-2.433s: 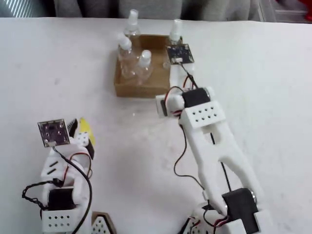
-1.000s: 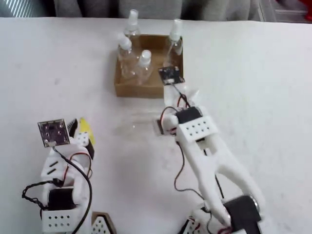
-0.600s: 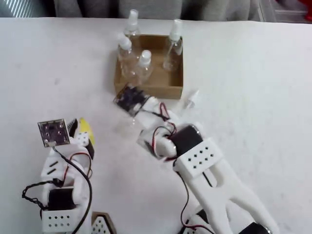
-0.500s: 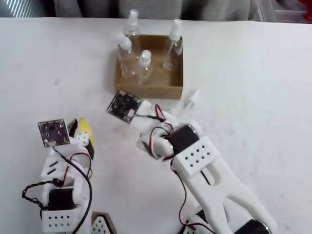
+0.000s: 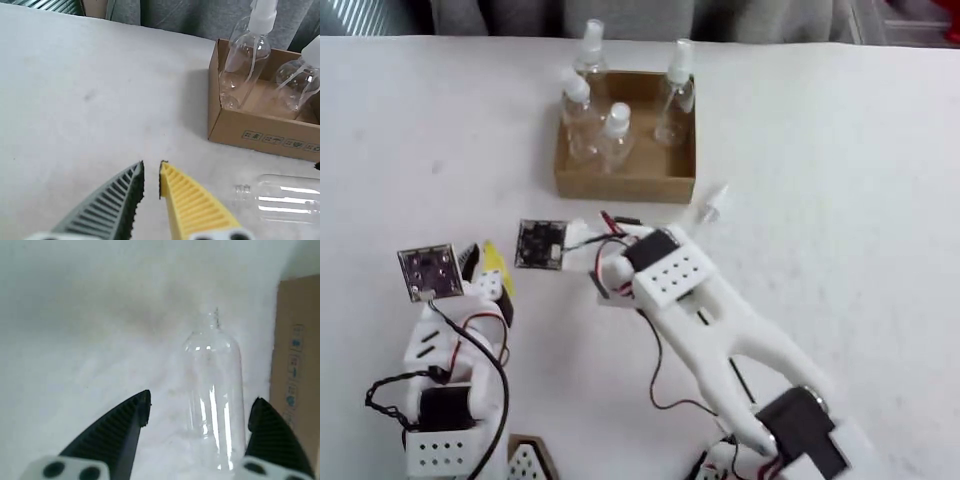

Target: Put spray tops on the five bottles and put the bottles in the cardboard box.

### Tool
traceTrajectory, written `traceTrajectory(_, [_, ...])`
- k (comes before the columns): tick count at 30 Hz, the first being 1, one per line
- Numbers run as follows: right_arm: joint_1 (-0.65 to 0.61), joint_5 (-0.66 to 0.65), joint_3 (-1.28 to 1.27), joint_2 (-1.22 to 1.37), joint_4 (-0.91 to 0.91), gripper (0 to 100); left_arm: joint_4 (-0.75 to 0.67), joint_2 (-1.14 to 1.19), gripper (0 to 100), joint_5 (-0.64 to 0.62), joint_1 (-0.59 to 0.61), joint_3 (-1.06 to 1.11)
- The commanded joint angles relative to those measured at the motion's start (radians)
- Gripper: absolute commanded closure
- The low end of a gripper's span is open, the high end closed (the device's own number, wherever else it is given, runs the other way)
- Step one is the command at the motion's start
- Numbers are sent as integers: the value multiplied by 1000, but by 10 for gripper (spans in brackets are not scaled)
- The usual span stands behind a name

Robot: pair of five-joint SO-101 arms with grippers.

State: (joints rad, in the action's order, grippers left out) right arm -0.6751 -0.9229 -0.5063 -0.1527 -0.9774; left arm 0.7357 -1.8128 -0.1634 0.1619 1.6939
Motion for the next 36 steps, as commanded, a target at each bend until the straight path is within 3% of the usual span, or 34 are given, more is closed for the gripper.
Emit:
traceTrajectory(1, [-7,-12,146,68,-7,713,-12,-12,917,-3,12,0])
traceTrajectory(14, [-19,-144,608,383,-395,714,-15,-12,917,-3,8,0])
traceTrajectory(36, [7,-160,743,602,-397,713,-14,-12,917,-3,10,0])
